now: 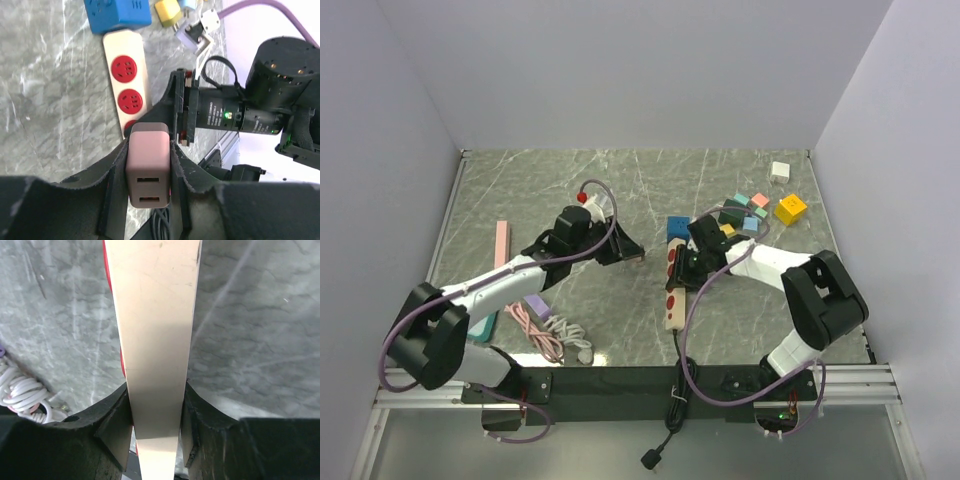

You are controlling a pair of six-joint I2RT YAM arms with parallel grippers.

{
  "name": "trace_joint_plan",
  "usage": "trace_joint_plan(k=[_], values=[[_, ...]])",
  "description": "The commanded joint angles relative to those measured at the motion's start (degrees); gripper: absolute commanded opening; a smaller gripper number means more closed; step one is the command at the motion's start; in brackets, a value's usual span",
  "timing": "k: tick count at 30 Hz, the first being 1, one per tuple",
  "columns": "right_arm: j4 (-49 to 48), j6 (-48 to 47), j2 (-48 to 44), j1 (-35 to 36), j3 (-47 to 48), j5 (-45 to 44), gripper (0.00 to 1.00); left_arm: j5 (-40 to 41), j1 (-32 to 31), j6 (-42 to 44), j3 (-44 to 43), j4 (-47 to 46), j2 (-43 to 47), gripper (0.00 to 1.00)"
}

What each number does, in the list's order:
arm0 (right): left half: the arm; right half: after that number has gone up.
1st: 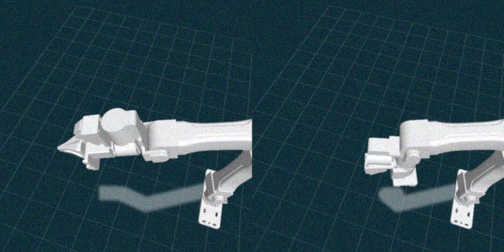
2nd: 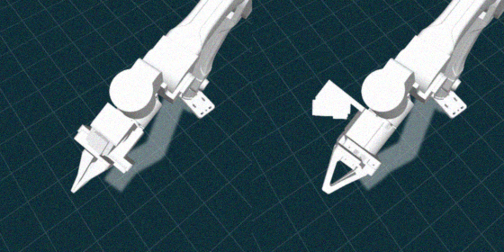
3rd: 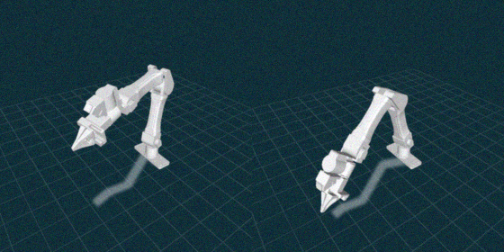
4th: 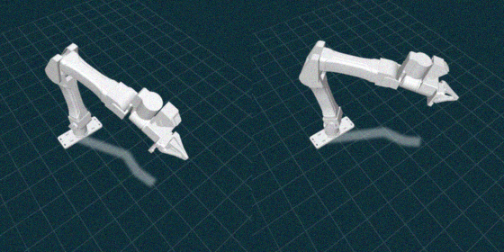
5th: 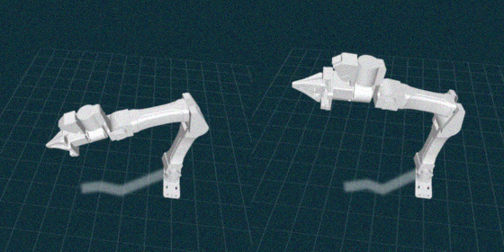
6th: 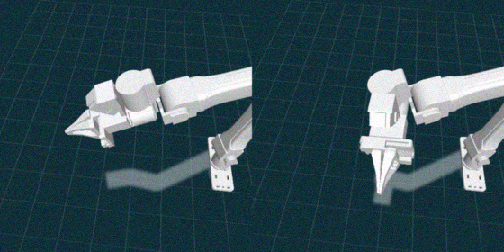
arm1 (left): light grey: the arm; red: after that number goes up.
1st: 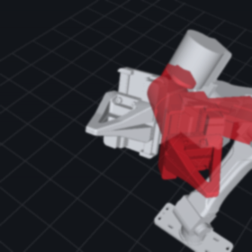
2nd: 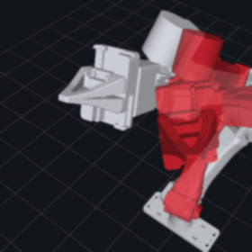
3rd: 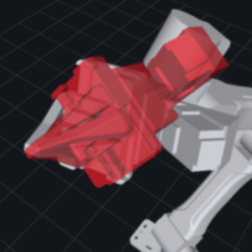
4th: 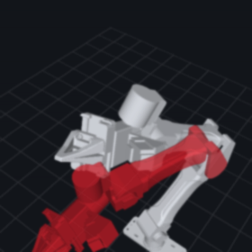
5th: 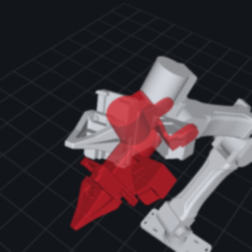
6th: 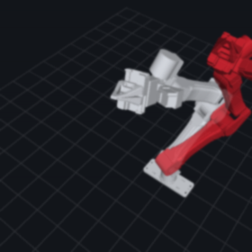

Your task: Pull the plug off the socket

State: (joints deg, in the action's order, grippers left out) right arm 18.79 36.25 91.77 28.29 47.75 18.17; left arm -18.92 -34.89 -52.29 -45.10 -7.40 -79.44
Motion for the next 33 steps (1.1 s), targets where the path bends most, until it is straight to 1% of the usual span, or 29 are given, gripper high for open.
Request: trace_joint_plan(k=[1, 3, 4, 5, 7, 8, 9, 10, 13, 14, 15, 16, 17, 18, 19, 24, 27, 32, 33], values=[[2.9, -0.3, -4.7, -0.3, 0.7, -2.2, 0.0, 2.7, 1.0, 2.9, -2.2, 3.6, 0.6, 0.01], [4.9, -0.4, -6.9, -0.5, 0.3, -2.3, 0.0, 1.0, 1.9, 2.6, -2.6, 1.4, -2.8, 0.01], [5.8, -0.3, -9.4, -0.6, -0.1, -2.6, 0.0, 0.9, 2.7, 2.5, -2.9, 0.8, -4.1, 0.01], [6.9, -0.2, -10.7, -0.8, -0.4, -3.7, 0.0, 0.8, 3.1, 2.6, -4.5, 0.5, -5.8, 0.01], [9.7, 0.0, -15.3, -1.6, -1.2, -5.1, 0.0, 0.4, 3.7, 2.8, -6.8, -0.2, -11.6, 0.0], [10.5, 0.3, -17.0, -1.8, -1.6, -5.4, 0.0, 0.0, 3.9, 2.7, -10.1, -0.4, -13.6, 0.01], [11.9, 0.7, -18.5, -2.2, -1.9, -5.6, 0.0, -0.6, 4.0, 2.5, -11.6, -0.9, -17.8, 0.01], [12.7, 0.9, -21.6, -2.5, -2.2, -5.8, 0.0, -0.6, 4.4, 2.1, -15.2, -1.6, -19.8, 0.01], [15.7, 1.9, -26.9, -3.1, -2.3, -6.8, 0.0, 0.1, 4.5, 2.0, -21.9, -0.5, -27.8, 0.01], [16.5, 2.2, -28.0, -3.1, -2.2, -7.4, 0.0, 0.1, 4.5, 2.1, -27.0, 0.8, -29.8, 0.01], [17.7, 2.4, -30.0, -3.2, -2.2, -7.7, 0.0, -0.2, 4.5, 2.5, -29.5, 1.6, -33.6, 0.01], [18.3, 2.4, -30.9, -3.3, -2.2, -7.9, 0.0, -0.7, 4.5, 2.5, -32.0, 2.3, -35.5, 0.01], [18.9, 2.5, -31.6, -3.4, -2.2, -8.2, 0.0, -1.6, 4.4, 2.5, -36.2, 3.7, -37.2, 0.01], [19.7, 2.7, -33.0, -3.8, -2.3, -8.5, 0.0, -1.9, 4.4, 2.6, -38.1, 4.7, -40.2, 0.01], [20.1, 2.6, -33.5, -4.0, -2.3, -8.8, 0.0, -2.0, 4.1, 2.7, -41.2, 5.6, -41.3, 0.01], [21.6, 2.3, -35.9, -5.6, -2.8, -8.8, 0.0, -4.4, 3.3, 3.2, -45.8, 7.6, -47.3, 0.0], [21.8, 1.9, -36.4, -6.7, -3.2, -8.6, 0.0, -5.4, 2.0, 3.2, -47.3, 9.8, -49.1, 0.01], [21.6, 1.4, -37.0, -8.5, -4.0, -8.2, 0.0, -6.2, -1.4, 0.2, -46.7, 7.8, -49.8, 0.01], [21.6, 1.3, -37.1, -8.7, -4.2, -8.2, 0.0, -6.5, -2.4, -0.6, -46.7, 6.0, -50.1, 0.01]])
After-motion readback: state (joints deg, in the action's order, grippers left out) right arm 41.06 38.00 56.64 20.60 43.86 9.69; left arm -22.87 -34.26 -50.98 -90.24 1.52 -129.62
